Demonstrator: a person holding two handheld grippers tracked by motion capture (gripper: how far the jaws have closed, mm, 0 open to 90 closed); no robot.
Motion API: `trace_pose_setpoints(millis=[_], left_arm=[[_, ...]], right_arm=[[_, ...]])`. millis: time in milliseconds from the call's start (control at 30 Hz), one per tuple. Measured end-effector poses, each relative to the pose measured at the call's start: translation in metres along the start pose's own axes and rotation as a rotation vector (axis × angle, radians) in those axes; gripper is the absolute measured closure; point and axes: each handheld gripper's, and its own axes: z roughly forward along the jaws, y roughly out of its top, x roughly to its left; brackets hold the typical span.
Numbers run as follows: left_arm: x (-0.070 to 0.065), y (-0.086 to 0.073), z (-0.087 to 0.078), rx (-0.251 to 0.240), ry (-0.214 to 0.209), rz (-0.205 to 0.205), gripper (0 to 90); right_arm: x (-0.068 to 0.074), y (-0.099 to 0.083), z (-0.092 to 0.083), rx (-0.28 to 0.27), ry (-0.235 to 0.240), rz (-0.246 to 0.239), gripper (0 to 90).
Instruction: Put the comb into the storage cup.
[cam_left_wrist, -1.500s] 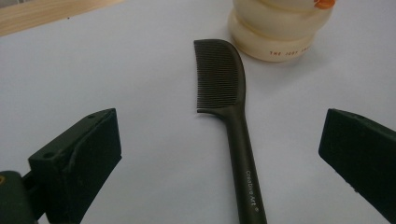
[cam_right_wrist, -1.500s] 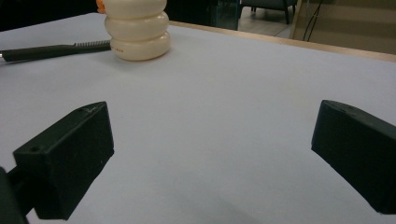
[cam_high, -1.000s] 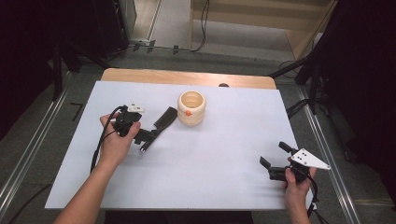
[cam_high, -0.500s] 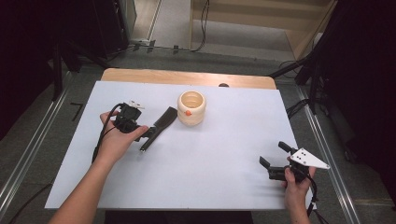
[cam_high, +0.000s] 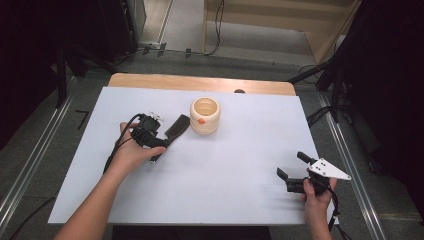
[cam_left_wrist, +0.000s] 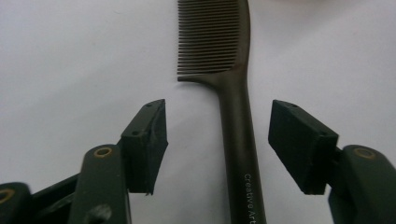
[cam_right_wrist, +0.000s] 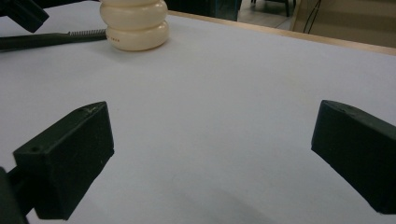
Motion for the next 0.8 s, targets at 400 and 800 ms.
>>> trace_pose_setpoints(millis=[400,800], left_arm=[[-0.009,0.008,0.009,0.037,0.037,0.056,55.5],[-0.009,0.011,0.018,0.088,-0.005,0.012,64.0]], right_arm=[[-0.001,0.000,0.001,0.006,0.002,-0.009,0.0],[-0.001,0.000,0.001,0.005,0.003,-0.004,0.0]])
